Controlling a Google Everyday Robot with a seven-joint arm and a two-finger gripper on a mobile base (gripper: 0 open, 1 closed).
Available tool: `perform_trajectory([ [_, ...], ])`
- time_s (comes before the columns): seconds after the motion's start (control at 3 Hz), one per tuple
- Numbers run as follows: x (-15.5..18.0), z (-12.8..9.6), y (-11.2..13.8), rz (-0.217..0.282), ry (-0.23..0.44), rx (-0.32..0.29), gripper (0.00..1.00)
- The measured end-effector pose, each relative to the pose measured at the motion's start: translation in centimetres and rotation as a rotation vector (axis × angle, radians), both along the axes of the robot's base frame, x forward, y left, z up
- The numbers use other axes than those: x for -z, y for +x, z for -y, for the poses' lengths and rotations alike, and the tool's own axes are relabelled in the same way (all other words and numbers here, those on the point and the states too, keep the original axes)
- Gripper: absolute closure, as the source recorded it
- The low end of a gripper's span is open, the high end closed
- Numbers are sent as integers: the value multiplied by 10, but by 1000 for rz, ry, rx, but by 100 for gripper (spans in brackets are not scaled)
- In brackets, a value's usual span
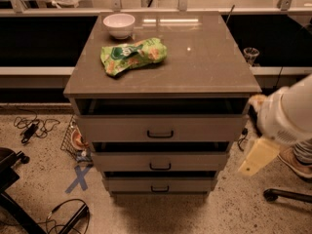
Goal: Open middle drawer
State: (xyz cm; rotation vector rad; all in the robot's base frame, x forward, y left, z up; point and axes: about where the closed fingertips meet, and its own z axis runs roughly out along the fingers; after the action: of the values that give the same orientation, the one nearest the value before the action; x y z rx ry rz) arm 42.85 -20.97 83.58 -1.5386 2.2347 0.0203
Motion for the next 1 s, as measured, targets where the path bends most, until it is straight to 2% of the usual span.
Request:
perform_trajectory([
  [0.33,79,-5,4,1,55,-28,0],
  [0.67,153,-15,32,103,159,-58,0],
  [1.0,174,-25,68,239,244,-50,0],
])
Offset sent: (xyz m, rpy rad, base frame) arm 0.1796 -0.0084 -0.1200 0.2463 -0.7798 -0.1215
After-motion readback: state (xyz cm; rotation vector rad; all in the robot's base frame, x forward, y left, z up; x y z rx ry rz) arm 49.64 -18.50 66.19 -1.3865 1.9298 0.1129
